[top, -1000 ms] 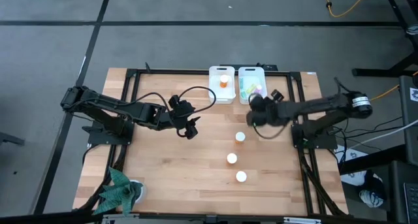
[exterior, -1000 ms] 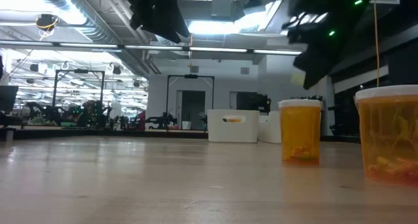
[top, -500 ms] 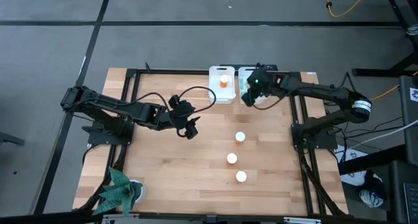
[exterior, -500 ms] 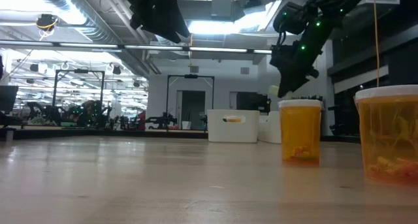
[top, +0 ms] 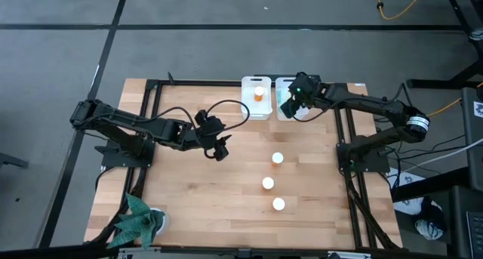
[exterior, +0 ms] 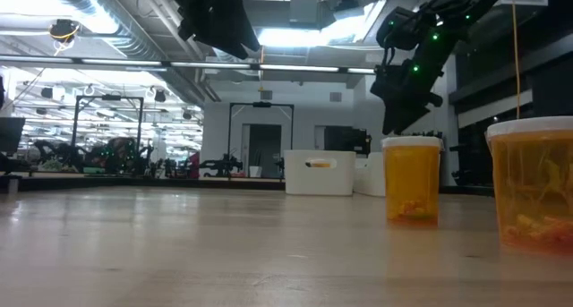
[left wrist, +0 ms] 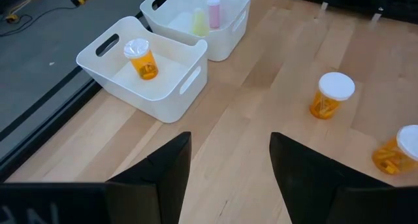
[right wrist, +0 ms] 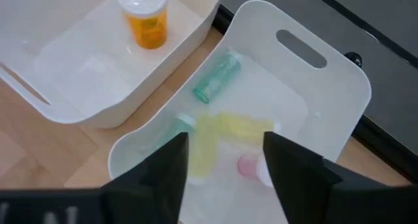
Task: Pick and place medicine bottles into bin by pill shape (circle, oval)
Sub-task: Put the large orange medicine pill bottle into the left white bin
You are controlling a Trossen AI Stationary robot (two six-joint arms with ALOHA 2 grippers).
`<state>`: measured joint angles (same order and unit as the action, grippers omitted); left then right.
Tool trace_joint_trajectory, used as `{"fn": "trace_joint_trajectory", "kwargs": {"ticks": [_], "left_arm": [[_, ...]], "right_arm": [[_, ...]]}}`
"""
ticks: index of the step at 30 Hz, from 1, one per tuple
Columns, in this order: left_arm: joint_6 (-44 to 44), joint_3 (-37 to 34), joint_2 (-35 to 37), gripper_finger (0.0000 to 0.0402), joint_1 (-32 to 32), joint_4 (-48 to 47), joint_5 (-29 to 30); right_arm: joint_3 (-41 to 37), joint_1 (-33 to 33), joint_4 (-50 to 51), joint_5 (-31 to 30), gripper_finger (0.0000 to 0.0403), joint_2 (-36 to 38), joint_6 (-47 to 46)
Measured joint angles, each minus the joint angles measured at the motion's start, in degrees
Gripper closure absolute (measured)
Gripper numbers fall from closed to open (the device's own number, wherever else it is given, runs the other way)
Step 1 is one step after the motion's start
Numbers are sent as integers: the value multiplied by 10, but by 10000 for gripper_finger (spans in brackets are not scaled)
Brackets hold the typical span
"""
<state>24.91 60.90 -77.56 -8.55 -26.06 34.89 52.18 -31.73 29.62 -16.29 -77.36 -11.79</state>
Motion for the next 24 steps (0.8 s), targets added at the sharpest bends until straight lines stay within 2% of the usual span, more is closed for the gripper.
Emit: {"fn": "trace_joint_trajectory", "kwargs": {"ticks": [5, 11, 15, 19, 24], "left_arm": [[0, 0, 0, 202, 0, 0, 0], [0, 0, 0, 202, 0, 0, 0], [0, 0, 0, 202, 0, 0, 0], [0, 0, 0, 202, 0, 0, 0], [0, 0, 0, 202, 0, -1, 0]], "right_arm": [[0, 0, 10, 2, 173, 0, 0], [0, 27, 7, 114, 167, 7, -30], [0, 99, 6, 120, 167, 25, -34], [0, 210, 9, 118, 167, 40, -74], [0, 369, 23, 64, 167, 40, -123]]}}
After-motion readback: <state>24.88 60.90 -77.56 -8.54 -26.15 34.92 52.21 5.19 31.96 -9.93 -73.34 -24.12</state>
